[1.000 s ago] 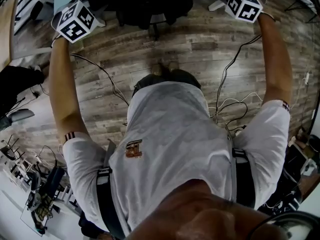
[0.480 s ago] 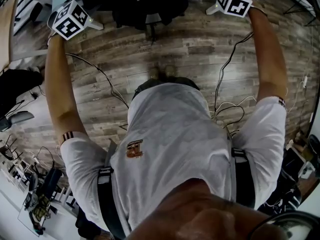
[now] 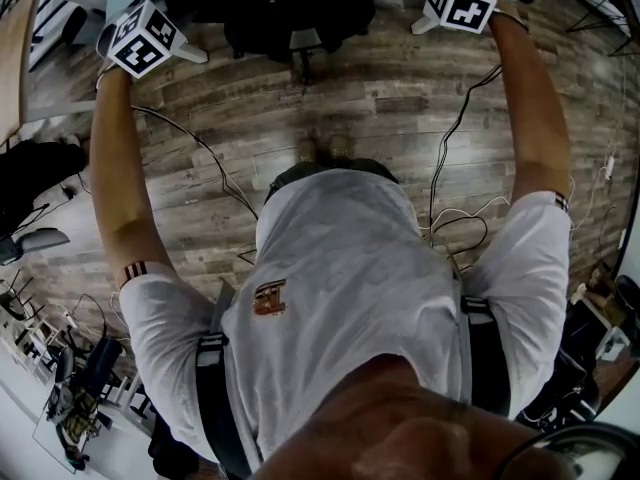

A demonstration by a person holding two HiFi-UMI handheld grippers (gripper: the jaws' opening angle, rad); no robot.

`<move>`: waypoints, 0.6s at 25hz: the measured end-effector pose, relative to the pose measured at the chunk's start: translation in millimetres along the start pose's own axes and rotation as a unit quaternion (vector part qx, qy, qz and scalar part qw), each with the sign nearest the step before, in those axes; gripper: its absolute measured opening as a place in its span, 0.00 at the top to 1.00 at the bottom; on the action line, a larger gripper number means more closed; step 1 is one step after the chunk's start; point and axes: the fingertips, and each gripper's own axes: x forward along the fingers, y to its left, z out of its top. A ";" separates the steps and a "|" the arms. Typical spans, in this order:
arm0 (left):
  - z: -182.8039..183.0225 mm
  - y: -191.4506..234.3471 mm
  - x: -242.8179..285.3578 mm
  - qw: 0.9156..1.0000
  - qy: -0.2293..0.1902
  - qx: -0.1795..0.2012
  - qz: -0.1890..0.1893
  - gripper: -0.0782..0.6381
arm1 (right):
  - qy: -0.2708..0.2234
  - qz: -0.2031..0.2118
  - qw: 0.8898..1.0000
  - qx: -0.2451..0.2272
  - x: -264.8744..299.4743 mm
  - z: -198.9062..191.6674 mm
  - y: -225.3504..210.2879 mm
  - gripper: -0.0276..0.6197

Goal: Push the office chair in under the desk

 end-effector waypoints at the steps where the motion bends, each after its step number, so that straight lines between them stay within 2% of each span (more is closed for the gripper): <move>1: -0.1 0.8 0.5 1.000 0.001 -0.002 0.005 0.66 | 0.001 -0.002 1.000 0.001 0.3 -0.2 -0.2 0.82; 5: -0.3 1.5 2.7 1.000 0.005 -0.007 0.021 0.59 | 0.006 -0.019 1.000 0.011 2.3 -1.3 -3.0 0.79; 9: -0.2 -0.6 -2.7 1.000 0.004 -0.003 0.023 0.52 | 0.006 -0.019 0.999 0.028 -0.9 0.4 -4.6 0.65; 15: 7.3 -4.0 -25.7 0.999 -0.016 -0.001 0.035 0.48 | 0.006 -0.009 0.999 0.042 -20.8 1.4 0.6 0.63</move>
